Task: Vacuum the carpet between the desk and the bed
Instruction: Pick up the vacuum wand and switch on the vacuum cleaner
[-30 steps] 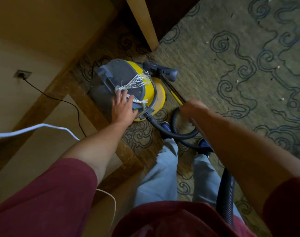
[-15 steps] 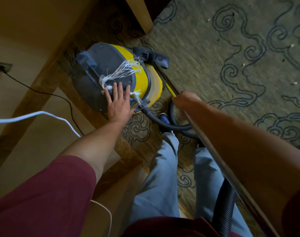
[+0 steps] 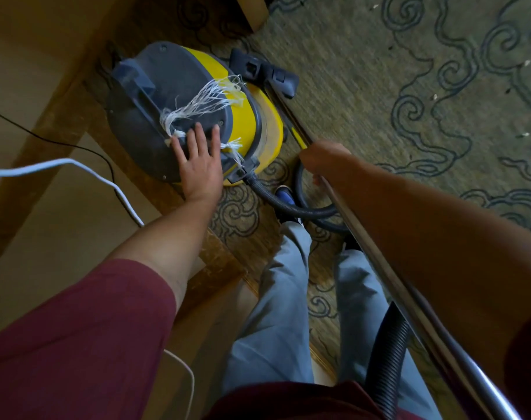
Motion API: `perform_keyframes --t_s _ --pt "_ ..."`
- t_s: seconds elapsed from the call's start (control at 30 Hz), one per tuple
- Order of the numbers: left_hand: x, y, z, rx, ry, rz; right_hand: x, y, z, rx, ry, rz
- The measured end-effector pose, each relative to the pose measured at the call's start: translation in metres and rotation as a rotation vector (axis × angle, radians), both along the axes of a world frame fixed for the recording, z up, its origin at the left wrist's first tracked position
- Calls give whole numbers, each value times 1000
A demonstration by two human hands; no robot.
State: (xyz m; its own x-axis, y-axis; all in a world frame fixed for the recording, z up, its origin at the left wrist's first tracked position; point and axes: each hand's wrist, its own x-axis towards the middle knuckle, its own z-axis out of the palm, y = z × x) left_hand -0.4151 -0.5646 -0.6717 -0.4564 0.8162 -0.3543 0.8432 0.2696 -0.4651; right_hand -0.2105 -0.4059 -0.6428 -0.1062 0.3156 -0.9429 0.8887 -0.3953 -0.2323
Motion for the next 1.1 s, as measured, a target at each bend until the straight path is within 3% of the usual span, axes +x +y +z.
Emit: perform_keyframes --t_s 0.23,0.53,0.83,0.97,1.1 --pt "0 -1 -6 27 -23 4 2 -7 -3 18 -6 81" --pt "-1 -2 1 19 -52 -28 4 -10 4 -6 -1 24" --pt "0 -4 0 24 -25 -17 25 -11 10 79 -76 158" --pt "7 3 13 -27 -70 29 46 -8 24 92 -101 195" --pt "21 29 40 -10 -177 207 76 3 55 106 -114 221"
